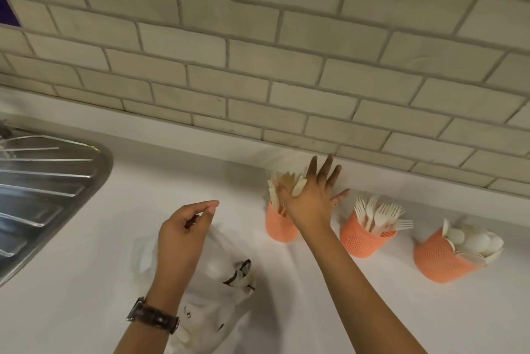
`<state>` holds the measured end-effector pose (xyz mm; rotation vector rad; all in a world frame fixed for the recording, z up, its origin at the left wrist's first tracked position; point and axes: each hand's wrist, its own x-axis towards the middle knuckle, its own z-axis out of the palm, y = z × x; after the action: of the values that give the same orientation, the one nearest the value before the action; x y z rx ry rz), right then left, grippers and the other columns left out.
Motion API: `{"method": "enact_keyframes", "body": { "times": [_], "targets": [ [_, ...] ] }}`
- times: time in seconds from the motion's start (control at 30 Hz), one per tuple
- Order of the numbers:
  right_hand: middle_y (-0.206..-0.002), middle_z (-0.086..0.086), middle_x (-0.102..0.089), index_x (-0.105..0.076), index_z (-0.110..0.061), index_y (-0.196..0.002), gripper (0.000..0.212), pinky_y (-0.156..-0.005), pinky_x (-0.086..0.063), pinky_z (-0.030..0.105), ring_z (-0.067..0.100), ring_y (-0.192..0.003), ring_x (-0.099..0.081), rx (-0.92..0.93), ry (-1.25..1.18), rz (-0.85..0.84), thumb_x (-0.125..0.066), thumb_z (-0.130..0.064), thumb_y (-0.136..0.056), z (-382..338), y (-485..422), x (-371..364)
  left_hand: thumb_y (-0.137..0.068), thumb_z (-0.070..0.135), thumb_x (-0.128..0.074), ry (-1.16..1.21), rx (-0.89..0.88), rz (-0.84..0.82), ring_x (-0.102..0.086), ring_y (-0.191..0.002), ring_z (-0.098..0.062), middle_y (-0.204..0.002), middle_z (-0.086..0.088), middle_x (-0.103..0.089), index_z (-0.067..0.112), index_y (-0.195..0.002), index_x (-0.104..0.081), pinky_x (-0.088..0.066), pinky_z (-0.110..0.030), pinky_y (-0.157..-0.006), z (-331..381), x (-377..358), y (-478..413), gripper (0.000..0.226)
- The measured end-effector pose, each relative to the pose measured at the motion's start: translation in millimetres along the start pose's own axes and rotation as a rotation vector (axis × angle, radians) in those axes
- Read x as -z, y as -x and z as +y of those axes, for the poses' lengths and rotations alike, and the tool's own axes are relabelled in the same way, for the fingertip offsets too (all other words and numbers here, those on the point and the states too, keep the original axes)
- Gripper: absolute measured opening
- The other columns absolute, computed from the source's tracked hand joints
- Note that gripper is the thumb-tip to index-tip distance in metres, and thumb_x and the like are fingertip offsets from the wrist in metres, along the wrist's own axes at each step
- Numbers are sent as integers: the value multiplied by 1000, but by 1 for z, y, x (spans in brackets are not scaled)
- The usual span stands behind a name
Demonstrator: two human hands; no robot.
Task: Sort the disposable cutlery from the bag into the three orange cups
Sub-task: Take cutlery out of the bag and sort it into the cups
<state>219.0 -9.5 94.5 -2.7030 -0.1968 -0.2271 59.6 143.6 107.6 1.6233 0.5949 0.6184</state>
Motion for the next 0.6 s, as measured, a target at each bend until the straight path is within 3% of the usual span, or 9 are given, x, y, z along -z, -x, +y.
{"method": "enact_keyframes", "body": {
  "times": [0.17,0.3,0.4,0.5,0.53,0.6],
  "targets": [
    [-156,8,27,14,-17,-149,133,-106,15,66,30,-143,25,-16,-6,-78,-40,-93,-55,4,1,8,-87,18,-64,-34,-25,-8,-59,-84,-5,-95,14,-69,30,-87,-71,-42,0,-69,1,-4,-1,14],
    [-156,10,25,12,-19,-149,134,-107,15,65,31,-143,23,73,-51,-56,-46,-91,-53,2,11,26,-85,19,-65,-277,-181,-23,-58,-90,-4,-99,12,-64,41,-80,-66,-44,-12,-74,3,4,-15,23],
    [-160,8,7,-17,-21,-150,104,-111,15,50,26,-147,10,295,-221,42,-59,-71,-70,-2,39,37,-80,32,-69,-772,-189,-132,-46,-114,-18,-116,11,-54,43,-76,-69,-43,-36,-91,-1,14,-34,12],
    [-150,2,-35,-54,-20,-128,50,-117,-16,36,19,-141,-26,439,-446,16,-64,-43,-84,-8,80,31,-80,34,-68,-1137,-202,-328,-36,-125,-20,-135,8,-46,35,-83,-72,-27,-36,-101,-6,22,-51,6],
    [-139,-2,-46,-59,-18,-120,37,-112,-28,28,16,-133,-38,450,-496,-45,-63,-34,-87,-11,96,24,-81,30,-67,-1176,-207,-412,-40,-123,-20,-136,7,-46,33,-85,-73,-29,-35,-100,-5,24,-55,7],
    [-117,-11,-54,-62,-17,-114,24,-94,-37,12,9,-114,-51,436,-561,-241,-56,-22,-91,-21,126,8,-79,11,-64,-1201,-197,-572,-49,-114,-19,-132,6,-50,29,-84,-71,-39,-30,-93,-5,30,-63,20]
  ]
}}
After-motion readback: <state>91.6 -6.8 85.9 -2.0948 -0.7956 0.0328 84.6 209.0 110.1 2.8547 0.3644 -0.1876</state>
